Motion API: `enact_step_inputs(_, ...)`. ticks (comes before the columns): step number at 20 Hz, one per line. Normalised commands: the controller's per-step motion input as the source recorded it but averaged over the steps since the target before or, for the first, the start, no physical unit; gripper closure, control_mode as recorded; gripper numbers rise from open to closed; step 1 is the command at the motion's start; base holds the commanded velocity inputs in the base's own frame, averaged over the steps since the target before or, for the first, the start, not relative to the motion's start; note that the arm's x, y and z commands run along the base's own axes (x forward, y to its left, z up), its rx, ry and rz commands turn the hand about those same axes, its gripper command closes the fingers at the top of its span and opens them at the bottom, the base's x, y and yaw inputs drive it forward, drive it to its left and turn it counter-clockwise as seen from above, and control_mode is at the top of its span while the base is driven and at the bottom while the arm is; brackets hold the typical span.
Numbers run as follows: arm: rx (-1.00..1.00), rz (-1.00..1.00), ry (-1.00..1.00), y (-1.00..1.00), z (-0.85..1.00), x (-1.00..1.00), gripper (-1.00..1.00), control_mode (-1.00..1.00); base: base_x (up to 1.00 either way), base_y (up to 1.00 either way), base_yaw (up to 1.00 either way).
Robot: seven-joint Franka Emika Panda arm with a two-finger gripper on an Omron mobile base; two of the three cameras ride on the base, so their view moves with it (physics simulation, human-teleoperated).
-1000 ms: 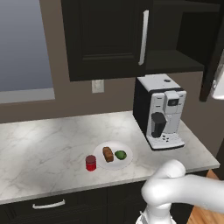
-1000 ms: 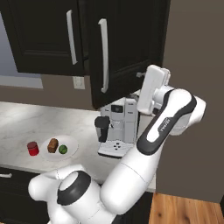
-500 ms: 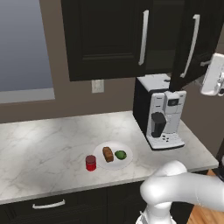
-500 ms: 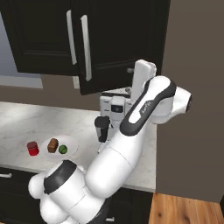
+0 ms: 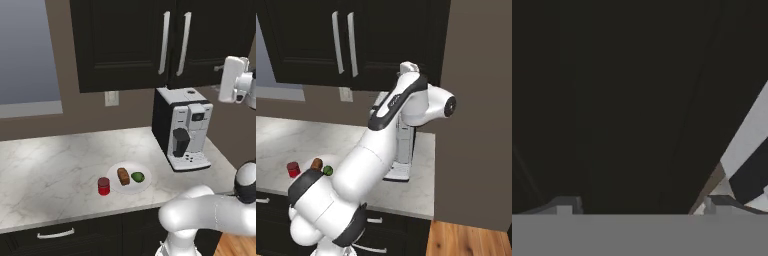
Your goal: Pick the avocado and bread from the counter and place them on the plate. Then pick the jam from the cabinet and place it next to the plate. Lastly close the cabinet door.
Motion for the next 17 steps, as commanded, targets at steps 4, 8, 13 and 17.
enact_step_inputs(4, -0.24, -0.33, 0.00, 0.88, 0.00, 1.00, -1.00, -1.00, 0.00, 0.00, 0.00)
enact_step_inputs(8, -0.28, -0.39, 0.00, 0.93, 0.00, 1.00, -1.00, -1.00, 0.00, 0.00, 0.00)
enact_step_inputs(13, -0.26, -0.39, 0.00, 0.87, 0.00, 0.96, -1.00, -1.00, 0.00, 0.00, 0.00)
enact_step_inputs(17, -0.19, -0.27, 0.00, 0.73, 0.03, 0.58, -1.00, -1.00, 0.00, 0.00, 0.00)
